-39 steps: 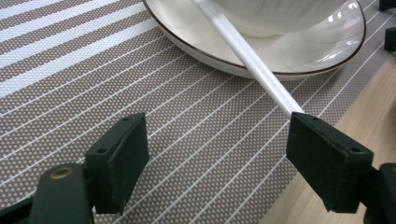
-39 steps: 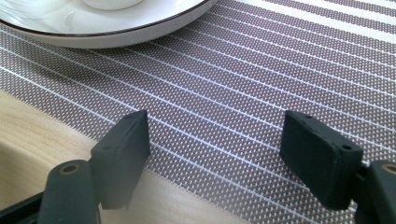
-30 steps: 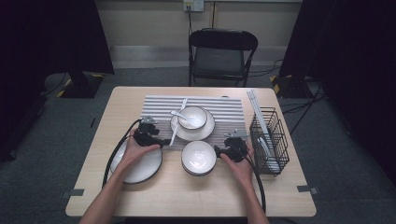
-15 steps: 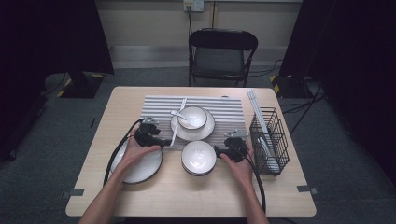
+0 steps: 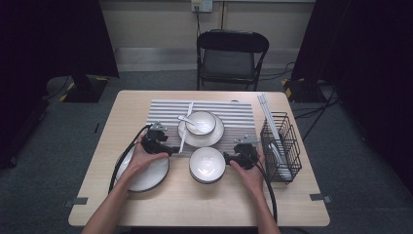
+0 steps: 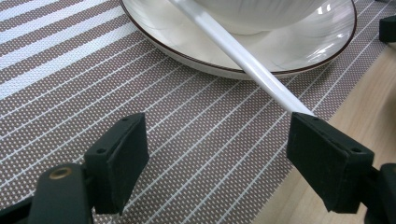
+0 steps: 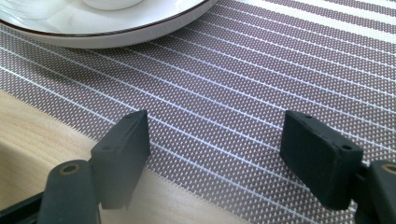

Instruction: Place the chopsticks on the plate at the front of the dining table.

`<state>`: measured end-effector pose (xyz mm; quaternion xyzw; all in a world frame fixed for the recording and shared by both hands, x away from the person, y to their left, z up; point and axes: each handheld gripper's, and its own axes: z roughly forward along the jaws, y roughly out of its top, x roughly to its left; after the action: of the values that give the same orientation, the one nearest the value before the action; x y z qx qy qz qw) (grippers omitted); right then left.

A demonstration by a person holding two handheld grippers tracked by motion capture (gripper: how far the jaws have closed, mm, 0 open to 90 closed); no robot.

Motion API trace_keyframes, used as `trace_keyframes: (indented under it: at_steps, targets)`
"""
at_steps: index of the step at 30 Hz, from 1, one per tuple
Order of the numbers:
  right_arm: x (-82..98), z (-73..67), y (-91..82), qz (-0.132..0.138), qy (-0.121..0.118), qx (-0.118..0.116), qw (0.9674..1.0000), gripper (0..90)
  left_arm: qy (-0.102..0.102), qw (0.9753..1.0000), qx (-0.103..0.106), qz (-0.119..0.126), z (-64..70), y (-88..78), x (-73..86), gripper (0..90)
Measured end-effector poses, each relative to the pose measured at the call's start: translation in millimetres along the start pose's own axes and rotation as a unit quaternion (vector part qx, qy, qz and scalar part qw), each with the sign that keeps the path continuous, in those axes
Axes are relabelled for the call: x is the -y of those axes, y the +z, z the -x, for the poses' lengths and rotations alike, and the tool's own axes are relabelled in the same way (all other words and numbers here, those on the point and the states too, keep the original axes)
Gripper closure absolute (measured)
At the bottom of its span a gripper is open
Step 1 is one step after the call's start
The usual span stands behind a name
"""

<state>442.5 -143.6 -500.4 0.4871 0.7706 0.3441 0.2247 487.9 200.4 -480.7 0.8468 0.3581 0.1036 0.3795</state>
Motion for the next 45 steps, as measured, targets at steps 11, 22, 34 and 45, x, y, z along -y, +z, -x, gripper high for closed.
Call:
trace_keyframes:
  at_steps: [11, 22, 34, 45]
  targets:
    - [0.0, 0.0, 0.0, 0.000, 0.000, 0.000, 1.0000, 23.6, 0.006, 1.0000, 0.004, -0.005, 4.8, 3.2, -1.5, 19.1]
    - [0.0, 0.0, 0.0, 0.000, 0.000, 0.000, 1.0000, 23.6, 0.007, 0.9999, 0.007, -0.002, 6.4, -0.1, -1.9, 17.6]
    - [0.0, 0.0, 0.0, 0.000, 0.000, 0.000, 1.0000, 23.6, 0.011, 0.9997, 0.020, 0.002, 10.6, -14.2, 0.3, 16.3]
    - [0.0, 0.0, 0.0, 0.000, 0.000, 0.000, 1.0000, 23.5, 0.031, 0.9993, 0.019, -0.012, 18.0, -7.3, 5.3, 16.5]
